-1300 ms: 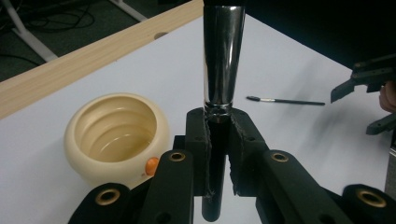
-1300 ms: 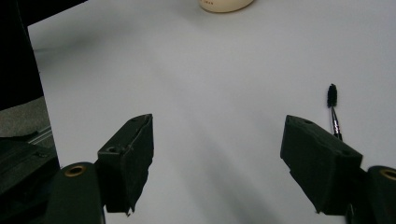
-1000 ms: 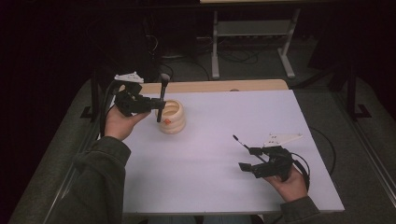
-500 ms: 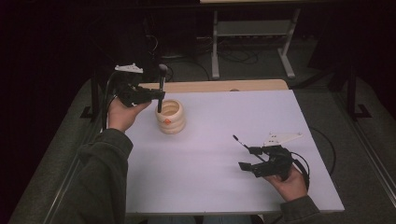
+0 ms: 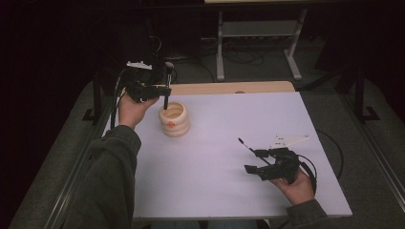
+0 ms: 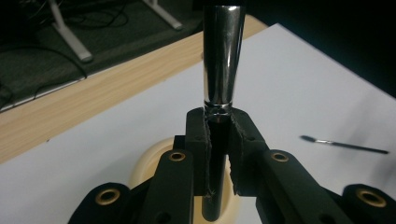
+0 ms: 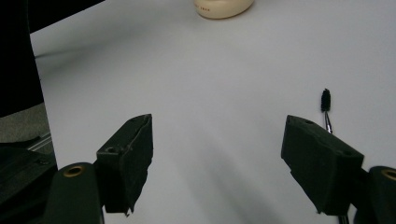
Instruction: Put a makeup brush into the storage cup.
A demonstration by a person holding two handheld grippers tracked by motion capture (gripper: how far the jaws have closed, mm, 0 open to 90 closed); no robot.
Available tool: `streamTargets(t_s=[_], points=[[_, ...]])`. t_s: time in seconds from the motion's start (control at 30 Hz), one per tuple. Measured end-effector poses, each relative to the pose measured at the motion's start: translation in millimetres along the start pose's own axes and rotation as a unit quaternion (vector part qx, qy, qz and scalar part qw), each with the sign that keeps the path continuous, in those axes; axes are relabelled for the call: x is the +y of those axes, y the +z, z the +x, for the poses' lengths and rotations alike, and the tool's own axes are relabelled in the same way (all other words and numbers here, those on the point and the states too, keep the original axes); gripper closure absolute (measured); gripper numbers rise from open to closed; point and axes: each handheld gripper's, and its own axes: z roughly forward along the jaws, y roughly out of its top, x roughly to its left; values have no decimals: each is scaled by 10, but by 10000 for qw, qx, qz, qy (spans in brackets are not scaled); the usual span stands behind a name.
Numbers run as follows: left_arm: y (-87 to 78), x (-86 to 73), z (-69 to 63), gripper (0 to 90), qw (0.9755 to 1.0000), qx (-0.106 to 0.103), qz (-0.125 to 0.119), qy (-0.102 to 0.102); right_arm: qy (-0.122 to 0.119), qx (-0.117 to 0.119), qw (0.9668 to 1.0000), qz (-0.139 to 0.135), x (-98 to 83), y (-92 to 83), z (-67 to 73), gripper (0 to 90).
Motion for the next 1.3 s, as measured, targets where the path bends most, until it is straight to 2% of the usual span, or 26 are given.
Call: streamTargets(t_s=[0.3, 0.57, 0.67, 0.87, 0.93, 1.23, 1.3], points=[[70, -15, 43, 791, 9999, 4, -42, -94, -10, 23, 10000, 17, 5, 8, 2, 242], [141, -25, 22, 790, 10000, 60, -13, -28, 7, 25, 10000, -51, 13, -17, 8, 243], [161, -42, 31, 790, 9999, 51, -50, -105, 10, 25, 10000, -70, 13, -16, 6, 243], [227, -103, 50, 788, 9999, 23, 72, -91, 0, 46, 9999, -100, 24, -23, 10, 244], [249, -115, 47, 788, 9999, 19, 55, -160, 3, 49, 9999, -107, 24, -24, 10, 244], [287, -146, 23, 787, 9999, 19, 90, -74, 12, 43, 9999, -125, 22, -34, 5, 245], [300, -169, 21, 787, 9999, 27, 87, -116, -15, 39, 9999, -147, 21, -37, 1, 245]])
